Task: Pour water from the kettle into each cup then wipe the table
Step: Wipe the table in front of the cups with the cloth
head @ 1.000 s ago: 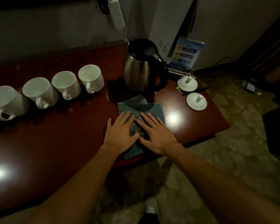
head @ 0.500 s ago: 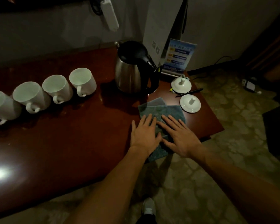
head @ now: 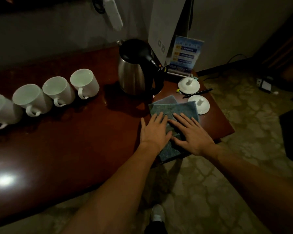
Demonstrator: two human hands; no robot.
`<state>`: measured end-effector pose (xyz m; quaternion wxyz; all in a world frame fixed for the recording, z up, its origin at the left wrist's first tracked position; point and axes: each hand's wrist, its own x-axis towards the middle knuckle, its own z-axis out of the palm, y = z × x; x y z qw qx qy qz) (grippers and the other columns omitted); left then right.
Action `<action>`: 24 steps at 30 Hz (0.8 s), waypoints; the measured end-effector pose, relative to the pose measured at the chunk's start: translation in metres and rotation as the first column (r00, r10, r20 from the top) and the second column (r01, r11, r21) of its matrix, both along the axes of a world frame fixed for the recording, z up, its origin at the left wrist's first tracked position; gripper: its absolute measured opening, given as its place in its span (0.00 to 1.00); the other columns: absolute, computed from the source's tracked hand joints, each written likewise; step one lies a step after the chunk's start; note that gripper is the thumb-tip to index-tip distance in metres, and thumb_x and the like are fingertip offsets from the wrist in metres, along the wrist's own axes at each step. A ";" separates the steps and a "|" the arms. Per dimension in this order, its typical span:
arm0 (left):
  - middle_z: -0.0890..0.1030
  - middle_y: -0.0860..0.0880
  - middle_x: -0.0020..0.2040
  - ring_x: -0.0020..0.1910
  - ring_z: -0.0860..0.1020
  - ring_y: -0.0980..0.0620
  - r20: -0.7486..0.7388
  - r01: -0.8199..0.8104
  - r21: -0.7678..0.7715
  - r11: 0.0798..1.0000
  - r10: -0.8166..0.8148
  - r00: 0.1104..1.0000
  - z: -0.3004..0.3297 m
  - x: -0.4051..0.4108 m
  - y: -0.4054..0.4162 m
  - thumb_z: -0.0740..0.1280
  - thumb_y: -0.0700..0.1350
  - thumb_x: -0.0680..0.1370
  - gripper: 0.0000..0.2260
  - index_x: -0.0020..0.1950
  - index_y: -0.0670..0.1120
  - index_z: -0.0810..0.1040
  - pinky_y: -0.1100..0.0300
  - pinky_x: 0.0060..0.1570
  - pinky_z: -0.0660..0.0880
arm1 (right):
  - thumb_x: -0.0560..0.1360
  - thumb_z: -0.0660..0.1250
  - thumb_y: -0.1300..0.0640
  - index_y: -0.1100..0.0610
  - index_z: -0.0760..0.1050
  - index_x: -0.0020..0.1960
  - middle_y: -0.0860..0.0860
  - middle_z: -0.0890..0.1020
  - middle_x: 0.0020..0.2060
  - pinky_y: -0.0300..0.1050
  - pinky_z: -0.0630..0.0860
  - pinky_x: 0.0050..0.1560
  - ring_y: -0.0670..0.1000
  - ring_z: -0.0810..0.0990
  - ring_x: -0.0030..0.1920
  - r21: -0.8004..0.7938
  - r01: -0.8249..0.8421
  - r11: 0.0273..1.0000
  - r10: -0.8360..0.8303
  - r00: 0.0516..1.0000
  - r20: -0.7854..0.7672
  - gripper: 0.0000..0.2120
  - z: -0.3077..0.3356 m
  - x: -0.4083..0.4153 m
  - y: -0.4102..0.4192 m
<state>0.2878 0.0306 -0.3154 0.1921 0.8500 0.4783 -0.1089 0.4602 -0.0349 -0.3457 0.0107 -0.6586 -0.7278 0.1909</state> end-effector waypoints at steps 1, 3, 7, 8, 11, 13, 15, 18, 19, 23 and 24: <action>0.47 0.53 0.81 0.80 0.46 0.50 -0.006 0.003 -0.011 1.000 -0.003 1.000 0.002 0.000 0.001 0.55 0.59 0.82 0.30 0.81 0.51 0.48 0.36 0.75 0.46 | 0.75 0.45 0.29 0.39 0.46 0.82 0.41 0.44 0.82 0.53 0.42 0.81 0.45 0.39 0.81 -0.006 0.001 1.000 -0.001 1.000 -0.004 0.37 0.001 0.000 0.001; 0.46 0.53 0.81 0.80 0.45 0.50 -0.019 0.011 -0.035 0.999 -0.012 1.000 0.005 -0.001 0.002 0.56 0.58 0.83 0.31 0.81 0.51 0.48 0.35 0.75 0.46 | 0.75 0.45 0.28 0.39 0.46 0.82 0.42 0.44 0.82 0.54 0.42 0.81 0.45 0.39 0.81 -0.023 0.001 1.000 -0.002 1.000 -0.006 0.37 0.002 0.000 0.003; 0.44 0.54 0.81 0.80 0.43 0.51 -0.031 0.031 -0.056 0.998 -0.032 0.999 0.005 -0.005 0.003 0.55 0.58 0.83 0.31 0.81 0.52 0.46 0.34 0.74 0.45 | 0.80 0.53 0.32 0.40 0.46 0.82 0.43 0.43 0.82 0.57 0.41 0.81 0.46 0.39 0.81 -0.065 0.001 0.998 -0.002 1.000 -0.013 0.35 0.004 0.000 0.005; 0.43 0.54 0.81 0.80 0.43 0.51 -0.031 0.034 -0.061 0.998 -0.036 0.999 0.004 -0.005 0.004 0.55 0.59 0.83 0.31 0.81 0.52 0.46 0.34 0.74 0.45 | 0.80 0.54 0.33 0.40 0.46 0.82 0.43 0.43 0.82 0.57 0.41 0.81 0.46 0.39 0.81 -0.071 0.004 0.997 -0.005 1.000 -0.013 0.35 0.005 -0.001 0.005; 0.44 0.54 0.81 0.80 0.44 0.51 -0.037 0.054 -0.057 0.997 -0.056 0.998 0.004 -0.005 0.006 0.56 0.59 0.82 0.31 0.81 0.52 0.46 0.33 0.74 0.45 | 0.75 0.49 0.29 0.40 0.47 0.82 0.43 0.45 0.83 0.57 0.42 0.80 0.48 0.41 0.82 -0.074 0.013 0.997 -0.015 1.000 -0.024 0.38 0.009 -0.003 0.006; 0.49 0.53 0.81 0.80 0.48 0.50 -0.010 0.059 -0.026 0.998 -0.059 0.998 0.006 -0.006 0.010 0.58 0.58 0.82 0.30 0.81 0.52 0.51 0.34 0.75 0.45 | 0.72 0.49 0.29 0.41 0.51 0.81 0.45 0.49 0.83 0.58 0.45 0.80 0.49 0.44 0.82 -0.069 0.034 0.997 -0.039 0.997 -0.061 0.40 0.014 -0.006 0.008; 0.53 0.52 0.80 0.79 0.52 0.50 0.029 0.046 0.007 0.999 -0.046 0.998 0.010 -0.009 0.012 0.59 0.58 0.81 0.29 0.79 0.52 0.55 0.35 0.75 0.45 | 0.69 0.51 0.30 0.43 0.56 0.80 0.47 0.55 0.82 0.58 0.52 0.78 0.52 0.51 0.81 -0.076 0.055 0.996 -0.060 0.996 -0.058 0.41 0.023 -0.008 0.013; 0.55 0.52 0.80 0.78 0.54 0.50 0.039 0.034 0.050 0.998 -0.036 0.999 0.018 -0.020 0.015 0.58 0.60 0.81 0.29 0.79 0.52 0.56 0.36 0.75 0.46 | 0.69 0.54 0.31 0.46 0.65 0.76 0.49 0.66 0.76 0.58 0.63 0.71 0.55 0.66 0.74 -0.102 0.105 0.989 -0.105 0.994 0.013 0.39 0.043 -0.016 0.027; 0.56 0.52 0.80 0.78 0.55 0.49 0.045 0.028 0.063 0.998 -0.031 0.999 0.022 -0.023 0.017 0.58 0.60 0.81 0.29 0.79 0.52 0.56 0.36 0.75 0.47 | 0.70 0.56 0.32 0.47 0.68 0.74 0.50 0.70 0.72 0.58 0.65 0.69 0.55 0.70 0.71 -0.088 0.150 0.985 -0.151 0.989 -0.005 0.36 0.050 -0.020 0.032; 0.61 0.50 0.78 0.76 0.60 0.47 0.073 -0.019 0.086 0.996 0.013 0.997 0.044 -0.040 0.034 0.62 0.59 0.77 0.31 0.78 0.54 0.58 0.37 0.73 0.50 | 0.73 0.64 0.34 0.46 0.69 0.70 0.49 0.76 0.66 0.57 0.72 0.67 0.51 0.75 0.64 -0.046 0.518 0.854 -0.455 0.704 -0.545 0.29 0.082 -0.044 0.058; 0.62 0.50 0.77 0.75 0.60 0.46 0.070 -0.038 0.080 0.996 0.032 0.997 0.050 -0.046 0.039 0.62 0.59 0.77 0.31 0.78 0.55 0.58 0.36 0.73 0.50 | 0.74 0.65 0.35 0.47 0.68 0.72 0.50 0.75 0.67 0.56 0.73 0.67 0.51 0.75 0.65 -0.084 0.558 0.826 -0.460 0.580 -0.672 0.31 0.091 -0.052 0.067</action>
